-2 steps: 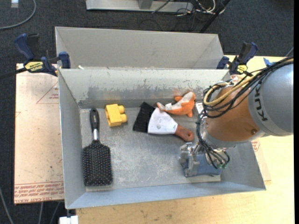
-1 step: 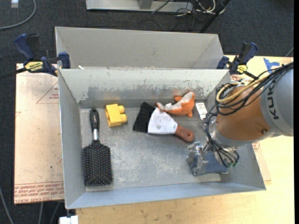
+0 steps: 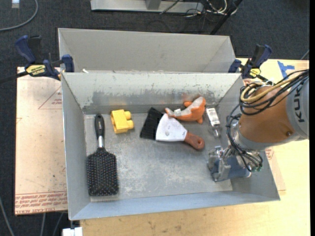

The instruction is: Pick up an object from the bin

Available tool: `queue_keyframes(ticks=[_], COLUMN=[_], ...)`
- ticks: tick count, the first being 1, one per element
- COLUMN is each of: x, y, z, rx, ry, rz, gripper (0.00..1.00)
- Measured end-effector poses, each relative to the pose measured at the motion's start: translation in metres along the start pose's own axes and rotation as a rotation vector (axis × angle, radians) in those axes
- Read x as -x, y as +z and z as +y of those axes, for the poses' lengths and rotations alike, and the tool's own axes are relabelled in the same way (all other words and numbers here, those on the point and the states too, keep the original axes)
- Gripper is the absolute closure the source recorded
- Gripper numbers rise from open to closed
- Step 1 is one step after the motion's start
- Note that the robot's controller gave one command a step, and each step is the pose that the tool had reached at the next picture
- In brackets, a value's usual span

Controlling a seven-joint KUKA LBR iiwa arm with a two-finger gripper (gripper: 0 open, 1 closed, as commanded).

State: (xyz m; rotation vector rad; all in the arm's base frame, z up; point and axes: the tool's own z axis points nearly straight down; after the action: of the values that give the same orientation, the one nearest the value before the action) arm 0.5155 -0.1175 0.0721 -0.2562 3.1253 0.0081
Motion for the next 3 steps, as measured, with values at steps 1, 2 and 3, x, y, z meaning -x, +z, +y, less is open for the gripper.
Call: queue_keyframes(ticks=[1,2,3], x=[-0.025,-0.025,-0.030], y=[-0.004,-0.004,-0.031], z=[-0.020,-0.020,-0.018], rx=[0.006,0.006,0.008], ry=[0.094,0.094,0.078], rz=[-0.007,-0.007,-0.004], gripper=[1.00,1.00,1.00])
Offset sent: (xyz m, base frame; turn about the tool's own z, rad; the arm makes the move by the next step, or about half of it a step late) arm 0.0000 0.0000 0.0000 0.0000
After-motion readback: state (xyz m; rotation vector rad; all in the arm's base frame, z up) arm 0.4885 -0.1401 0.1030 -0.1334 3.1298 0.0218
